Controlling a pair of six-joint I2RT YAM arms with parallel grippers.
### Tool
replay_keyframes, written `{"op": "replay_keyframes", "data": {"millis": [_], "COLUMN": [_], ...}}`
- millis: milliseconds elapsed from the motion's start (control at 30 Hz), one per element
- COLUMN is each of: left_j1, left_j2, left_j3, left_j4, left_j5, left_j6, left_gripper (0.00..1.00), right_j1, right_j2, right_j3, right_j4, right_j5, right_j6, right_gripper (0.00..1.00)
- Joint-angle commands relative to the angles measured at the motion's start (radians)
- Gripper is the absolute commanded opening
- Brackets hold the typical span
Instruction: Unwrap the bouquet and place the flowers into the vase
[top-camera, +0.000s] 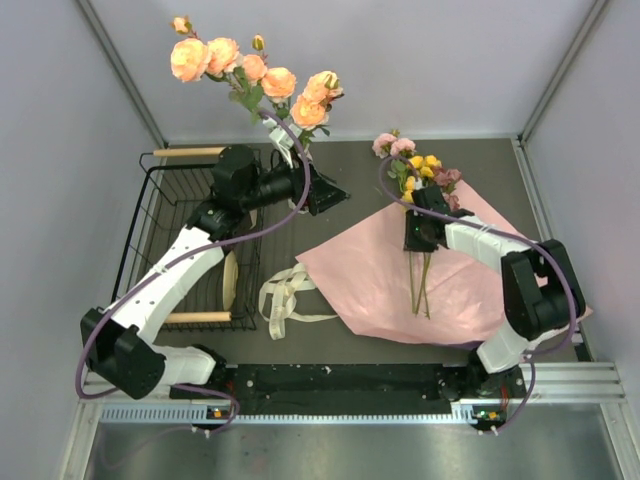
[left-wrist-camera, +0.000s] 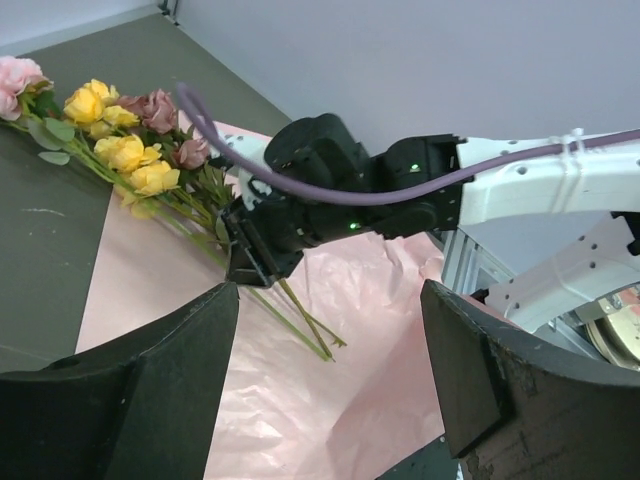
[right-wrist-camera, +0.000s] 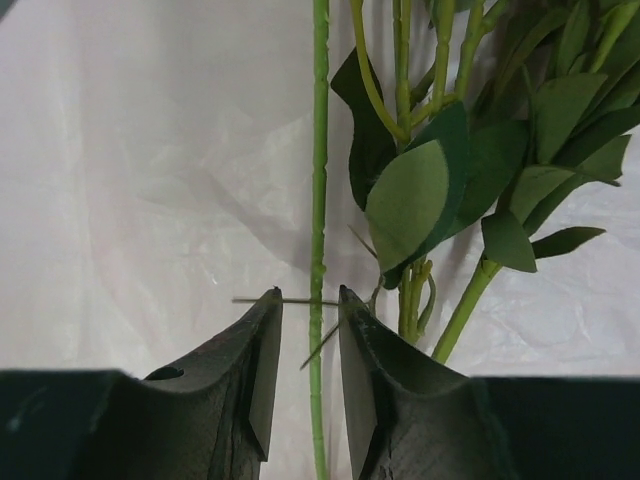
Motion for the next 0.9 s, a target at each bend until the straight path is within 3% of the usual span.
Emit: {"op": "replay_keyframes", "data": {"millis": [0, 167, 233, 333, 500, 600, 867], "left_j1": [-0.006, -0.007, -0.007, -0.007, -0.007, -0.007, -0.007], "left_j2": [-0.003, 0.006, 0.006, 0.003, 0.002, 0.009, 0.022], "left_j3": [0.029, 0.035, 0.032, 0.034, 0.034, 0.037, 0.051], "left_j4": [0.097, 0.097, 0.095, 0.089, 0.080, 0.078, 0.088], "left_j5": [0.052, 0.053, 0.055, 0.043, 0.031, 0.029, 0.034], "left_j6": [-0.030, -0.038, -0.036, -0.032, -0.024, -0.023, -0.033], "left_gripper": [0.79, 0.78, 0.78, 0.78, 0.78, 0.78, 0.77], "right_j1": [-0.005, -0.003, -0.003, 0.000, 0.006, 0.007, 0.007], "right_j2": [0.048, 0.069, 0.060, 0.007, -0.170, -0.352, -0.642], "right_j3": [-0.013, -0.018, -0.018, -0.021, -0.031, -0.059, -0.169], "right_j4": [0.051, 0.068, 0.076, 0.082, 0.110, 0.175, 0.421], "right_j5": [0.012, 0.002, 0.004, 0.006, -0.007, -0.042, -0.210], "right_j6": [0.005, 0.007, 0.004, 0.002, -0.005, -0.008, 0.019], "right_gripper": [0.30, 0.22, 0.09, 0.00, 0.00, 0.00, 0.00]}}
